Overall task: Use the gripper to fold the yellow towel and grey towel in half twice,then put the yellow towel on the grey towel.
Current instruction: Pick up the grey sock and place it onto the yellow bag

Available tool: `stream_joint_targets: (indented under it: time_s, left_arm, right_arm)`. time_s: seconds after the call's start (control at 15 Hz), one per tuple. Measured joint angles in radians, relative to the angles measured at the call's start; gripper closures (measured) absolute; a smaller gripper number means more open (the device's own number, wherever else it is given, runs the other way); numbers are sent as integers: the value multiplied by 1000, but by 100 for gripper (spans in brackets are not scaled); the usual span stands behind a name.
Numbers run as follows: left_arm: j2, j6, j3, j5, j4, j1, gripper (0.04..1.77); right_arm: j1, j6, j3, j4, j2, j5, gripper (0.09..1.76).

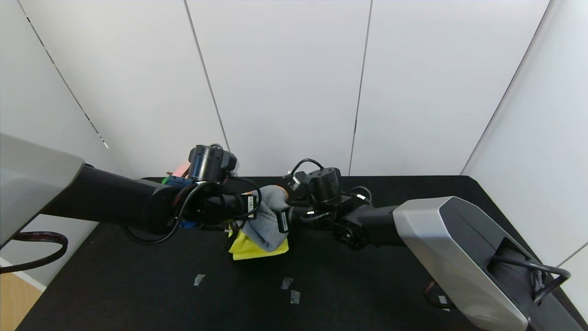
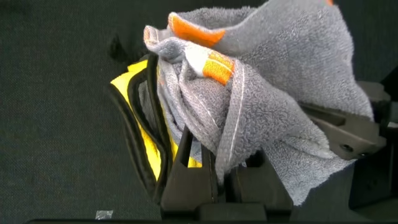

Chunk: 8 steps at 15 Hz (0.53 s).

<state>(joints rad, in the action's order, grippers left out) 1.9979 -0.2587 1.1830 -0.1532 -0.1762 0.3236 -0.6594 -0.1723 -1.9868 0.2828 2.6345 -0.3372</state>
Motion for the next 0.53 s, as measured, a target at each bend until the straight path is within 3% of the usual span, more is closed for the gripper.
stream_joint_targets:
  time_s: [0.2,0.27,0.53]
  left_arm:
    - [1,-1,8,-1,0,0,162]
    - [2,-2,10,-2,0,0,154]
    - [2,-3,17,-6,-9,-1,98]
  right_arm:
    - [-9,0,0,-3,2,1,147]
    - [-13,0,0,-2,4,1,140]
    - [-23,1,1,29,23,4,92]
